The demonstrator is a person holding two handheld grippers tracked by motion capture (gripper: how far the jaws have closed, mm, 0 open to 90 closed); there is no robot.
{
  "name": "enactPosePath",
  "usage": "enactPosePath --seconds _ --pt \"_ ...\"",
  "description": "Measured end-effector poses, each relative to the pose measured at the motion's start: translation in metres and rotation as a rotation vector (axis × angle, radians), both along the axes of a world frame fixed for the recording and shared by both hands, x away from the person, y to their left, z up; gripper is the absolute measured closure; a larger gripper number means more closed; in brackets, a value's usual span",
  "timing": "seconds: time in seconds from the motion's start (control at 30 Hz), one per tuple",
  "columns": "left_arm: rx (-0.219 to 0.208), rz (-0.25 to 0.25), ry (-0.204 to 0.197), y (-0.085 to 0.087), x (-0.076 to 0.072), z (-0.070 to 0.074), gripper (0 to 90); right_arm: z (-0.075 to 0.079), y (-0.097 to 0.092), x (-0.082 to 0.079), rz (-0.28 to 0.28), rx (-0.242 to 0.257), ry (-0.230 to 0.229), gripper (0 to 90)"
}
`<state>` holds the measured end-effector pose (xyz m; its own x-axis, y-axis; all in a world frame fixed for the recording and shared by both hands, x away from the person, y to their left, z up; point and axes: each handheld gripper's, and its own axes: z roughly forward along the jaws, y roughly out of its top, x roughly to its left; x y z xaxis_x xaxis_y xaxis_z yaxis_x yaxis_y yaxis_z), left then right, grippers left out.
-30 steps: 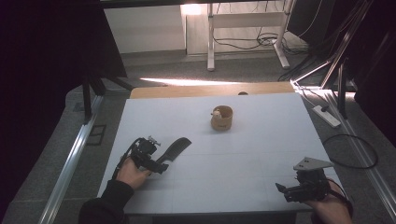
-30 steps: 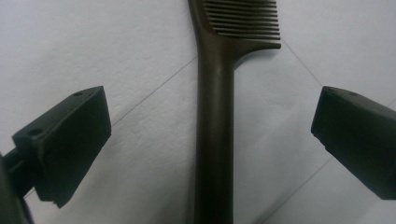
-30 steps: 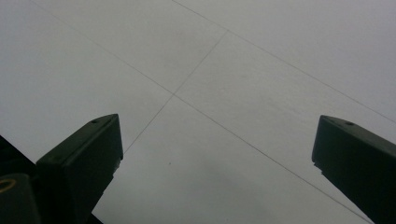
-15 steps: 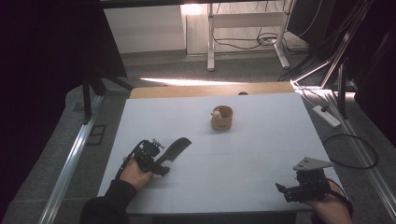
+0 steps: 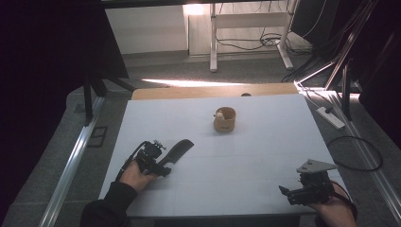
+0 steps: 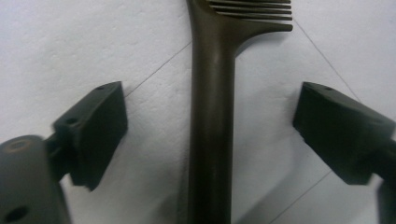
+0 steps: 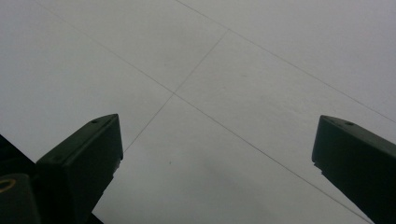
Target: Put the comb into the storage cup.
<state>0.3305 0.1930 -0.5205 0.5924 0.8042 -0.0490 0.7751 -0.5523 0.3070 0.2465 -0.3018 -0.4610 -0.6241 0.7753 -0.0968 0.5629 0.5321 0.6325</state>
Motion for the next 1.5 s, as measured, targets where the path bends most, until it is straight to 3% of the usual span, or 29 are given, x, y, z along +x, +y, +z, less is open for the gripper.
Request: enactPosePath --seconds 0.27,0.57,0.97,1.23,1.5 --pt "-0.002 0.004 -0.003 0.001 -0.003 0.006 38.6 0.000 0.001 0.000 0.003 -0.004 0.001 2.3" --pt "-0.013 0.017 -0.004 0.002 -0.004 0.008 71.2 0.000 0.001 0.000 0.007 -0.010 0.001 2.4" --pt "-0.032 0.035 0.005 0.004 -0.003 0.008 72.3 0.000 0.001 0.000 0.009 -0.011 0.001 2.5" --pt "-0.104 0.052 0.027 0.010 -0.002 0.009 72.4 0.000 0.001 0.000 0.008 -0.010 0.000 2.5" --pt "-0.128 0.040 0.007 0.010 -0.004 0.013 72.3 0.000 0.001 0.000 0.007 -0.010 0.000 2.5"
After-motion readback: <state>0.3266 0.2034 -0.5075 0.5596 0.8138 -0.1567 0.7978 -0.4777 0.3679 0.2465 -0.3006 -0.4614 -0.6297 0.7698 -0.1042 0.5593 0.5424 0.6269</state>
